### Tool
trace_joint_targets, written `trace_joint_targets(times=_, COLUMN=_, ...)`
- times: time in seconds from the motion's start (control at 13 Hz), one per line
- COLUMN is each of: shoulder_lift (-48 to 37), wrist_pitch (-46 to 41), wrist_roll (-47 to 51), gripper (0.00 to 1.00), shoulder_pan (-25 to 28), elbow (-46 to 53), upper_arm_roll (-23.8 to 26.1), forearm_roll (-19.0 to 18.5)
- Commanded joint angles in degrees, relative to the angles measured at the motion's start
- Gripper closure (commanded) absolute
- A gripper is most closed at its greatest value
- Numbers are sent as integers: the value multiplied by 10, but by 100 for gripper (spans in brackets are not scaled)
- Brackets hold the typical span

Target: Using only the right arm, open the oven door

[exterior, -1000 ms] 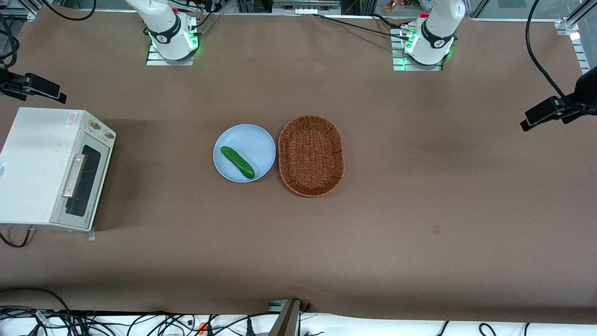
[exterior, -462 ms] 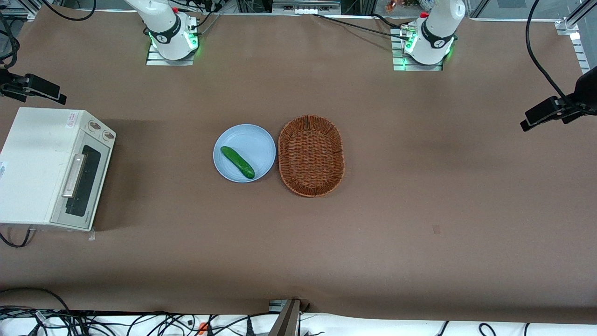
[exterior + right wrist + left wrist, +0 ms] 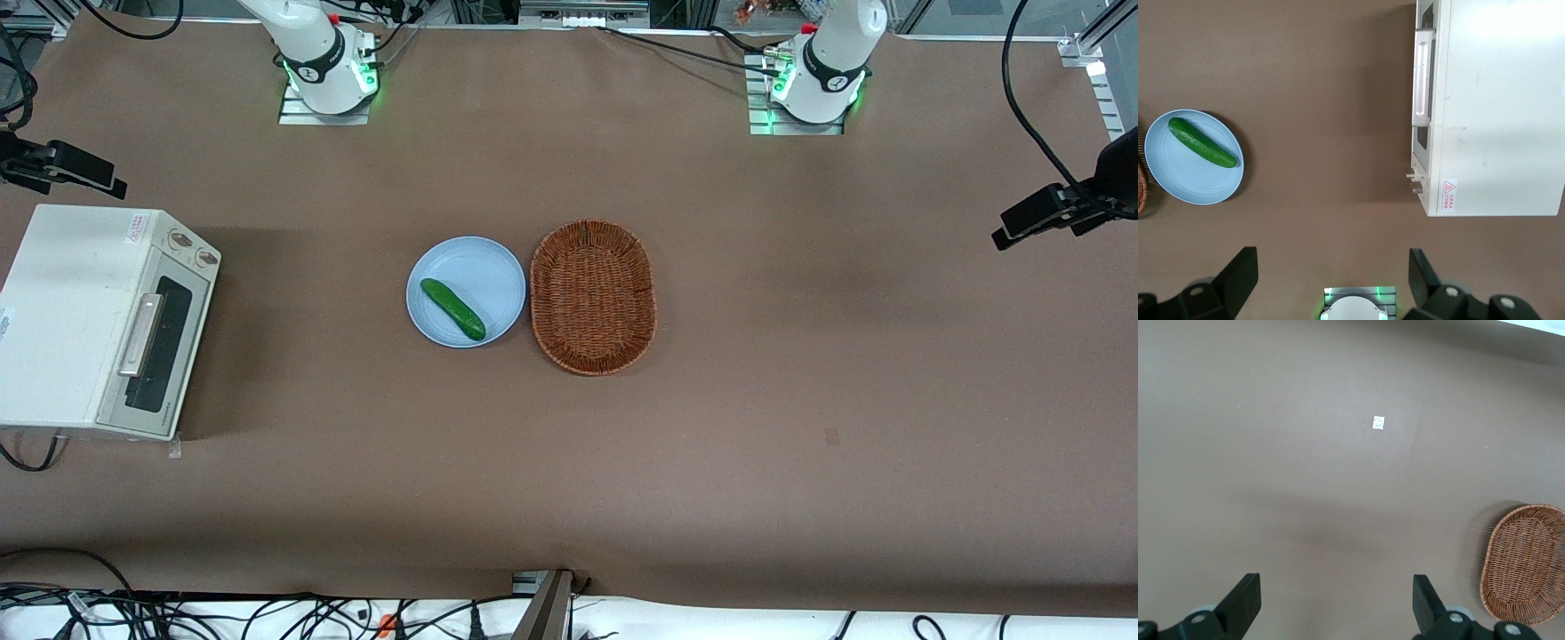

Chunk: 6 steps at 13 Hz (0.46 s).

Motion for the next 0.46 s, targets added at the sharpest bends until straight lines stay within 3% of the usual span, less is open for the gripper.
trace_joint_targets(times=0.0, shoulder_lift=3, wrist_pitch=-9, wrist_roll=-4, gripper=0, shoulder_pan=-8, elbow=8, upper_arm_roll=9, forearm_roll=-6)
trace_joint_targets(times=0.38, shoulder_lift=3, wrist_pitch=-10, wrist_roll=-4, gripper=0, shoulder_pan=-7, elbow=5, upper_arm_roll=12, forearm_roll=-6)
